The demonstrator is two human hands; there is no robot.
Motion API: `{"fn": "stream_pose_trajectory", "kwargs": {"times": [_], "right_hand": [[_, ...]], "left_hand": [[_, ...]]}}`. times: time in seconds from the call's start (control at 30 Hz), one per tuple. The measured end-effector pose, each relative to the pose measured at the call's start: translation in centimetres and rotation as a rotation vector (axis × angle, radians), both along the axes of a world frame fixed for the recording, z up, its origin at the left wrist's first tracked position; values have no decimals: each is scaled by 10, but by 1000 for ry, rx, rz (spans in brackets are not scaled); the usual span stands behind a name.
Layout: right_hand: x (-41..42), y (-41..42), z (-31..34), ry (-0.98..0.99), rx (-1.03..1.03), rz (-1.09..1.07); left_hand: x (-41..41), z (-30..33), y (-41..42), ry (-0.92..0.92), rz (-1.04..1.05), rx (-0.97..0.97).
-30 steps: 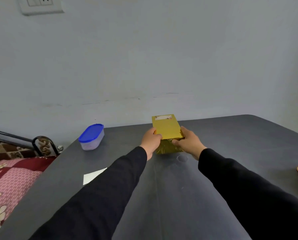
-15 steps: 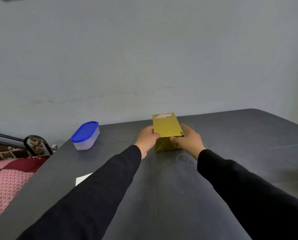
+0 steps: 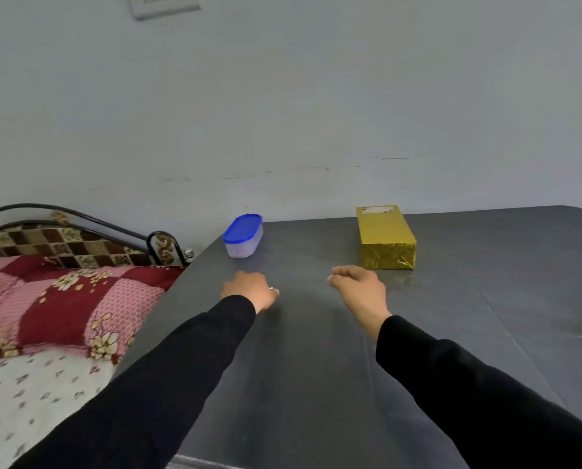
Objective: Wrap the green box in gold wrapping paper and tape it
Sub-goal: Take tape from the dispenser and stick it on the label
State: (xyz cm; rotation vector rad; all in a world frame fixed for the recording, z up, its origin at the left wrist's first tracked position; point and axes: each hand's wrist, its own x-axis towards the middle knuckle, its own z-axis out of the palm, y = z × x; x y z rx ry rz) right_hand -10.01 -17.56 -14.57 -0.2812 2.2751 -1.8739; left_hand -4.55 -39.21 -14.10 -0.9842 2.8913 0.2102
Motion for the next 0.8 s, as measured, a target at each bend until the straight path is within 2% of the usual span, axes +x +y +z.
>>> {"fn": "stream_pose_trajectory", "kwargs": {"times": [0.07, 0.17, 0.3, 0.53, 0.67, 0.8], "right_hand": [[11, -13, -9, -53, 4, 18], [24, -22, -16, -86, 8, 21], [31, -27, -16, -92, 20, 7], [33, -24, -8, -90, -42, 24], [37, -1, 1, -145, -199, -9], [39, 37, 11, -158, -288, -46]], "left_hand": [[9, -12, -4, 27, 24, -22], [13, -22, -4, 176, 46, -10], [20, -21, -1, 388, 65, 172], [40, -6, 49, 773, -97, 550], [46, 10, 83, 846, -167, 773], [49, 29, 114, 840, -329, 867]]}}
